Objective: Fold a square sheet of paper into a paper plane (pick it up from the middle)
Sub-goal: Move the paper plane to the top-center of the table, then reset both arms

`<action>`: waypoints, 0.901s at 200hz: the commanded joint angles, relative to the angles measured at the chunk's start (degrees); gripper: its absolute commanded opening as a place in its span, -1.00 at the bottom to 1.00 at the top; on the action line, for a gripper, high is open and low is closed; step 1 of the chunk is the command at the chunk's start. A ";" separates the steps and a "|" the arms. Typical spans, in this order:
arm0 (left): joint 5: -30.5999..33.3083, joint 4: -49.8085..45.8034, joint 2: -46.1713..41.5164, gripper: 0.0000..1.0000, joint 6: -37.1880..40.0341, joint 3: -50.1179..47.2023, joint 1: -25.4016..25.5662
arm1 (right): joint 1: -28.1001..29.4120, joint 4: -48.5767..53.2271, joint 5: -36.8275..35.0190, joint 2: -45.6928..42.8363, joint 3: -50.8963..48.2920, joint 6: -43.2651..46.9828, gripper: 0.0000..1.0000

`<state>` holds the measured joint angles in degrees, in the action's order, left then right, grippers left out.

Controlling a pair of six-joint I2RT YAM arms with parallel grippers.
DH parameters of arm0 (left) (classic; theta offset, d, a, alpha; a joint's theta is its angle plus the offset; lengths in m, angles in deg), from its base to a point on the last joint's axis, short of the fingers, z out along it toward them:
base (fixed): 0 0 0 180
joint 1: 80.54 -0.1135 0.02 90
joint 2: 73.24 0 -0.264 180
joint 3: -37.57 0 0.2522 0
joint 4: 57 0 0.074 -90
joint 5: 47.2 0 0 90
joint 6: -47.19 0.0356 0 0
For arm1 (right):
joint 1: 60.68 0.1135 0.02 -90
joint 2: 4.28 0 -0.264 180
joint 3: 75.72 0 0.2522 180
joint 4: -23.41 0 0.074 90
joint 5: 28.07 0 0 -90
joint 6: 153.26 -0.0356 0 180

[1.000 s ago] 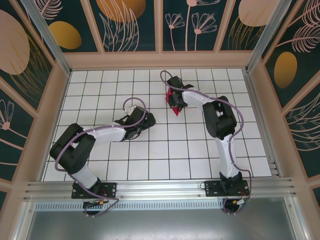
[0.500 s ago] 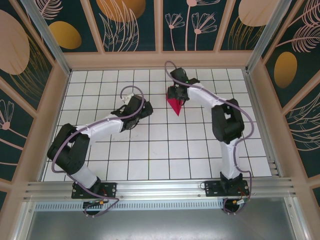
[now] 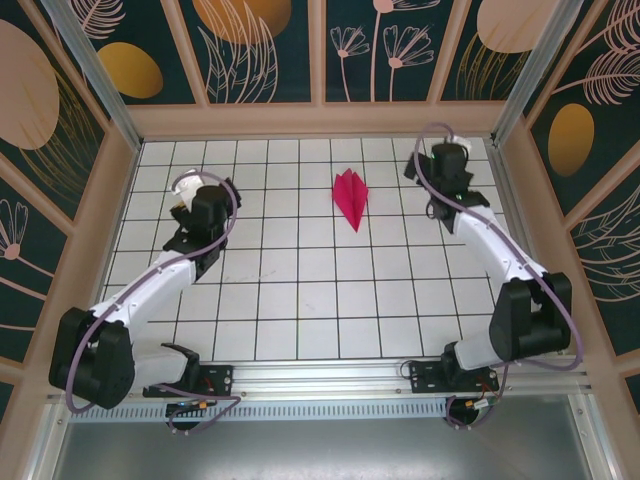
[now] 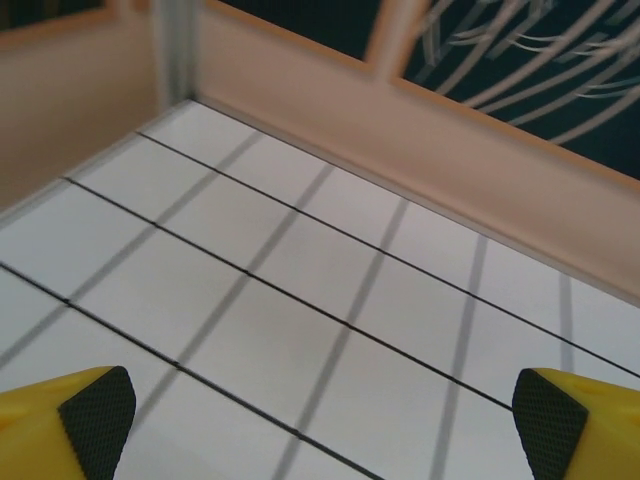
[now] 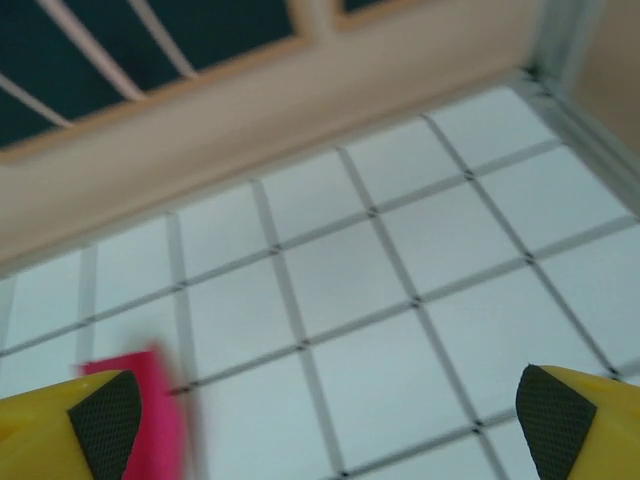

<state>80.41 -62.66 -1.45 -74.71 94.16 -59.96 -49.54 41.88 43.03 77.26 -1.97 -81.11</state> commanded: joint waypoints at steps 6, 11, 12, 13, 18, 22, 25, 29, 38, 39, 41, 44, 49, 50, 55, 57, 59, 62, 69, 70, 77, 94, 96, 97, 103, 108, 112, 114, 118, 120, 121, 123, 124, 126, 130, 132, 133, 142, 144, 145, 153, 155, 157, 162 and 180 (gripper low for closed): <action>9.15 7.45 -2.38 0.97 5.48 -7.15 -2.96 | -5.48 -13.14 -6.06 -5.42 -11.62 0.63 0.98; 9.67 8.61 -2.72 0.97 6.29 -8.53 -3.45 | -6.61 -15.24 -5.94 -6.02 -13.79 0.85 0.98; 9.77 8.96 -2.84 0.97 6.53 -8.80 -3.53 | -6.85 -15.69 -5.91 -6.12 -14.52 0.95 0.98; 9.85 9.26 -2.95 0.97 6.78 -8.94 -3.62 | -7.02 -16.44 -5.90 -6.21 -15.06 1.09 0.98; 10.45 11.29 -3.27 0.97 8.12 -10.81 -4.04 | -7.62 -19.88 -6.46 -6.75 -17.96 2.24 0.97; 10.90 13.39 -3.59 0.97 9.40 -12.29 -4.12 | -7.93 -22.84 -7.30 -6.98 -20.27 3.29 0.98; 11.06 15.08 -3.78 0.97 10.04 -13.45 -4.23 | -8.01 -24.70 -7.79 -7.12 -21.92 3.99 0.98; 10.92 17.45 -4.07 0.97 11.66 -15.00 -4.48 | -8.27 -27.38 -7.86 -7.16 -23.91 4.87 0.98; 9.53 22.60 -4.44 0.97 13.89 -18.19 -5.34 | -8.98 -31.62 -6.86 -6.82 -26.97 6.18 0.98; 9.43 23.03 -4.45 0.97 14.06 -18.47 -5.49 | -9.05 -31.92 -6.68 -6.74 -27.26 6.21 0.98; 8.83 23.90 -4.51 0.97 14.26 -19.01 -5.71 | -9.27 -32.58 -6.26 -6.57 -27.81 6.30 0.98; 8.11 24.92 -4.50 0.97 14.64 -19.80 -6.11 | -9.52 -33.44 -5.71 -6.26 -28.48 6.38 0.98; 6.48 25.69 -4.65 0.97 14.89 -20.12 -6.87 | -9.98 -34.86 -4.70 -5.78 -29.43 6.41 0.98; 6.06 25.54 -4.78 0.97 14.87 -20.09 -7.00 | -10.07 -35.08 -4.37 -5.65 -29.59 6.46 0.98; 4.53 26.12 -4.98 0.97 15.60 -20.29 -7.52 | -10.30 -36.89 -3.11 -5.12 -30.60 6.98 0.98; 4.15 26.69 -4.99 0.97 16.00 -20.50 -7.65 | -10.40 -37.85 -2.73 -4.97 -31.04 7.15 0.98; 3.79 27.45 -4.99 0.97 16.41 -20.74 -7.70 | -10.42 -38.75 -2.35 -4.74 -31.46 7.44 0.98; 3.33 28.81 -4.99 0.97 17.24 -21.20 -7.87 | -10.46 -40.15 -1.87 -4.43 -32.23 7.78 0.98; 2.06 31.91 -4.84 0.97 18.78 -22.35 -8.34 | -10.52 -42.75 -0.31 -3.75 -33.46 8.46 0.98; 1.83 32.43 -4.74 0.97 19.10 -22.48 -8.39 | -10.56 -43.02 -0.11 -3.67 -33.58 8.54 0.98; -0.08 35.07 -4.20 0.97 20.49 -23.42 -9.08 | -10.58 -45.11 1.25 -2.90 -34.26 9.41 0.98; -4.30 38.98 -1.88 0.97 22.68 -24.49 -10.72 | -10.56 -49.02 2.98 -0.61 -35.08 11.98 0.98; -4.80 39.44 -1.60 0.97 22.96 -24.64 -10.88 | -10.60 -49.47 3.16 -0.46 -35.21 12.34 0.98; -5.03 39.71 -1.45 0.97 23.08 -24.68 -10.90 | -10.56 -49.85 3.25 -0.31 -35.25 12.45 0.98; -6.09 41.76 -0.63 0.97 23.79 -25.24 -11.11 | -10.58 -51.26 3.72 0.22 -35.65 13.15 0.98; -7.24 43.73 0.12 0.97 24.40 -25.75 -11.34 | -10.60 -52.59 4.27 0.52 -36.12 13.68 0.98; -8.15 45.23 0.73 0.97 24.87 -26.15 -11.55 | -10.57 -53.89 4.72 0.74 -36.69 14.13 0.98; -8.64 45.95 1.07 0.97 25.18 -26.31 -11.66 | -10.62 -54.65 4.91 0.75 -36.91 14.26 0.98; -9.53 47.38 1.71 0.97 25.60 -26.55 -11.84 | -10.66 -55.87 5.43 1.04 -37.41 14.47 0.98; -9.91 48.14 2.09 0.97 25.93 -26.74 -11.96 | -10.75 -56.06 5.86 1.11 -37.42 14.50 0.97; -10.09 48.54 2.28 0.97 26.02 -26.79 -12.00 | -10.90 -56.14 6.14 1.19 -37.45 14.50 0.98; -10.45 49.19 2.65 0.97 26.28 -26.93 -12.08 | -10.99 -56.24 6.61 1.30 -37.52 14.51 0.98; -10.62 49.51 2.83 0.97 26.50 -26.93 -12.11 | -11.06 -56.27 6.86 1.37 -37.55 14.51 0.97; -10.84 49.94 3.18 0.97 26.86 -27.03 -12.13 | -11.12 -56.49 7.14 1.46 -37.63 14.51 0.98; -11.36 50.88 3.88 0.97 27.60 -26.99 -12.21 | -11.26 -57.10 7.84 1.67 -37.93 14.65 0.98; -11.64 51.45 4.24 0.97 27.88 -27.07 -12.29 | -11.34 -57.34 8.24 1.80 -38.08 14.68 0.98; -11.75 51.78 4.46 0.97 28.00 -27.08 -12.35 | -11.37 -57.48 8.43 1.79 -38.18 14.72 0.97; -12.24 54.13 6.04 0.97 28.42 -27.57 -12.81 | -11.57 -59.33 10.06 2.13 -39.20 15.05 0.97; -12.41 54.55 6.31 0.97 28.39 -27.65 -12.92 | -11.57 -59.83 10.38 2.15 -39.41 15.17 0.97; -12.57 54.69 6.46 0.97 28.43 -27.68 -13.02 | -11.62 -60.09 10.51 2.14 -39.59 15.23 0.98; -13.88 56.23 7.33 0.97 28.58 -28.17 -13.49 | -11.60 -62.61 12.08 2.35 -40.98 15.91 0.98; -14.16 56.54 7.45 0.97 28.70 -28.29 -13.58 | -11.58 -63.35 12.53 2.43 -41.35 16.09 0.97; -14.32 56.97 7.52 0.97 28.77 -28.43 -13.64 | -11.58 -63.93 13.13 2.45 -41.75 16.33 0.98; -14.58 57.35 7.65 0.97 28.81 -28.63 -13.79 | -11.49 -65.58 13.91 2.76 -42.54 16.83 0.98; -16.03 58.05 7.90 0.97 28.31 -28.76 -14.76 | -11.31 -68.67 14.39 4.39 -43.36 17.22 0.97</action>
<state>68.43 -12.39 6.03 -48.04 66.08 -73.44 -60.73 -16.96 53.04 79.58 -43.66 -66.12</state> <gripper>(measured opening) 0.985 0.988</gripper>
